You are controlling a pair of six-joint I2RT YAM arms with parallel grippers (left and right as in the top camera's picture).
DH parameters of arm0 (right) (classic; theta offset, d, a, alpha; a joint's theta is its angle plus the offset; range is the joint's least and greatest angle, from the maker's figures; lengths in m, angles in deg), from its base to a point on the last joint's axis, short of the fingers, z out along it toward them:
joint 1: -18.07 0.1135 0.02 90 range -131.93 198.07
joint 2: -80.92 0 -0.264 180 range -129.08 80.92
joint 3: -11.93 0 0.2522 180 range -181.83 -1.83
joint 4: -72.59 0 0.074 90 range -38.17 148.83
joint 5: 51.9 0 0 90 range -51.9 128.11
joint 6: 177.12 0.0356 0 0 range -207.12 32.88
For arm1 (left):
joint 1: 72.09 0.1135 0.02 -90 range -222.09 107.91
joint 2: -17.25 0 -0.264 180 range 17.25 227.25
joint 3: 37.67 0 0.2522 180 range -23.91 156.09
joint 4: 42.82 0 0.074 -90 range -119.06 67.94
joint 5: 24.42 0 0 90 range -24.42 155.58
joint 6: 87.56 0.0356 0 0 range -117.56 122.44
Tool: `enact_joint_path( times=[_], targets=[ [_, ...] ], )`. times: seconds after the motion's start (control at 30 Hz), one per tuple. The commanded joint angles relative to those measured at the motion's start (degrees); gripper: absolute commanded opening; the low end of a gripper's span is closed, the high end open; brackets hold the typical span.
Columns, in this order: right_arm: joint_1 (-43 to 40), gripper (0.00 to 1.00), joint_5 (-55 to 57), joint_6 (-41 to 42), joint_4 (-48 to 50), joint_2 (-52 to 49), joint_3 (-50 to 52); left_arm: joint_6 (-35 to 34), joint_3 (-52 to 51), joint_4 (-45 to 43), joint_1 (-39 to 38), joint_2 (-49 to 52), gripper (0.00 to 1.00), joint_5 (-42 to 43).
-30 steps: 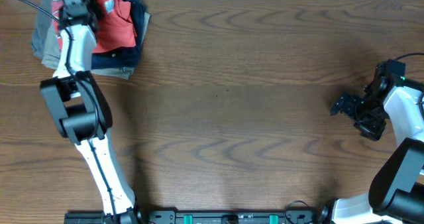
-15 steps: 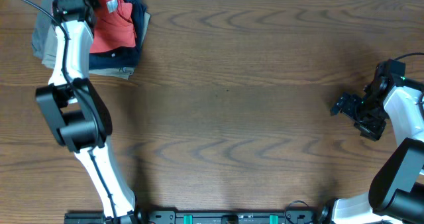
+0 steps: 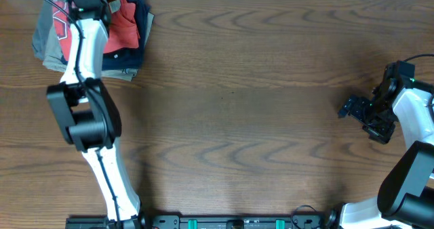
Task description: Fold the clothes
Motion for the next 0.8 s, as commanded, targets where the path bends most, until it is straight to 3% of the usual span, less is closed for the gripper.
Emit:
enact_joint_path(
  times=[0.0,0.2,0.4,0.57,0.63,0.67,0.77],
  targets=[
    [-0.2,0.99,0.0,-0.4,0.0,-0.1,-0.8,0.7,-0.1,-0.3,0.3,4.7,0.07,4.0],
    [-0.2,0.99,0.0,-0.4,0.0,-0.1,-0.8,2.5,-0.1,0.0,0.3,6.6,0.11,4.5],
    [-0.2,0.99,0.0,-0.4,0.0,-0.1,-0.8,2.9,-0.1,2.9,0.3,0.2,0.16,4.5],
    [-0.2,0.99,0.0,-0.4,0.0,-0.1,-0.8,2.9,-0.1,10.2,0.3,-9.2,0.5,4.5],
    [-0.2,0.99,0.0,-0.4,0.0,-0.1,-0.8,2.8,-0.1,14.8,0.3,-13.6,0.76,4.5],
    [-0.2,0.99,0.0,-0.4,0.0,-0.1,-0.8,2.9,-0.1,17.3,0.3,-15.7,0.95,4.5],
    [-0.2,0.99,0.0,-0.4,0.0,-0.1,-0.8,2.0,-0.1,26.2,0.3,-22.7,0.98,4.9]
  ],
)
